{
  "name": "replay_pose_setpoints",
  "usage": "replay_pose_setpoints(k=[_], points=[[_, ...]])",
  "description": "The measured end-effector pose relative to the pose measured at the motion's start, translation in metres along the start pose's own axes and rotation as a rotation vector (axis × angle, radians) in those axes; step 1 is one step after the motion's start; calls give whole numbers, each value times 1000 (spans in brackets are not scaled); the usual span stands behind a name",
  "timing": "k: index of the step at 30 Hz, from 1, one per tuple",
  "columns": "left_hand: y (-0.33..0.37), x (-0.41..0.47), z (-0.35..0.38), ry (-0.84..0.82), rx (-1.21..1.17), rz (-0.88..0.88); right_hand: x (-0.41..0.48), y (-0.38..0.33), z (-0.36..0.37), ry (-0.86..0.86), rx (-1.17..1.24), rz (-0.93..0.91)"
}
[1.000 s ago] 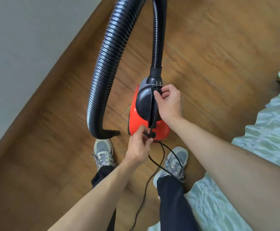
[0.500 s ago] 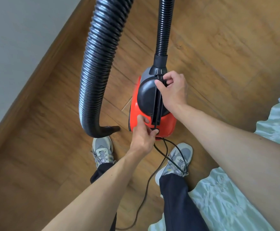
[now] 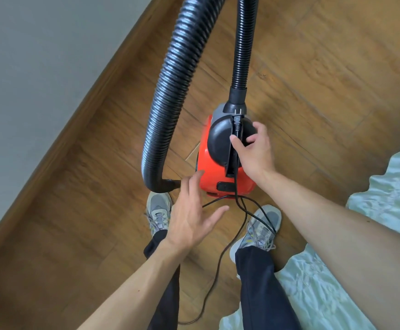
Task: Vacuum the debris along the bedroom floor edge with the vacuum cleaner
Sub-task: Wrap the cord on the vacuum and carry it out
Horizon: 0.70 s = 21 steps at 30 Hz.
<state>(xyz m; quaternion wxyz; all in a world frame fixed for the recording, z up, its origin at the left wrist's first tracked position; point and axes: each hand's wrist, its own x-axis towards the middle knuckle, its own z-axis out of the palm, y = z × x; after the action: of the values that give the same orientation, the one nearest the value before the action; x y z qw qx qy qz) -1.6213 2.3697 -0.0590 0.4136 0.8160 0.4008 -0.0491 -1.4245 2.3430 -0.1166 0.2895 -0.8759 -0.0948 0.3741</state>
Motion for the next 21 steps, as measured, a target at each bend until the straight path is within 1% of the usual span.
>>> replay_pose_setpoints(k=[3, 5, 7, 9, 10, 11, 12, 14, 17, 21], points=[[8, -15, -24, 180, 159, 181, -19, 1, -3, -58, 5, 19], [11, -24, -41, 301, 165, 230, -28, 1, -3, -86, -10, 15], [6, -29, -55, 445, 125, 158, -35, 0, -3, -104, -24, 19], [-7, -32, -67, 574, 115, 21, -38, 1, -2, -119, -27, 35], [-14, -32, -71, 608, 113, -52, -39, 2, 0, -129, -25, 46], [-19, -31, -75, 610, 97, -129, -39, 3, 2, -137, -25, 50], [-24, -29, -77, 572, 61, -209, -39, 4, 4, -143, -26, 51], [-33, -23, -76, 426, -45, -330, -40, 5, 9, -147, -23, 50], [-48, -14, -67, 277, -213, -373, -39, 7, 16, -137, -16, 60], [-59, -2, -56, 194, -360, -360, -38, 8, 23, -120, 9, 55]])
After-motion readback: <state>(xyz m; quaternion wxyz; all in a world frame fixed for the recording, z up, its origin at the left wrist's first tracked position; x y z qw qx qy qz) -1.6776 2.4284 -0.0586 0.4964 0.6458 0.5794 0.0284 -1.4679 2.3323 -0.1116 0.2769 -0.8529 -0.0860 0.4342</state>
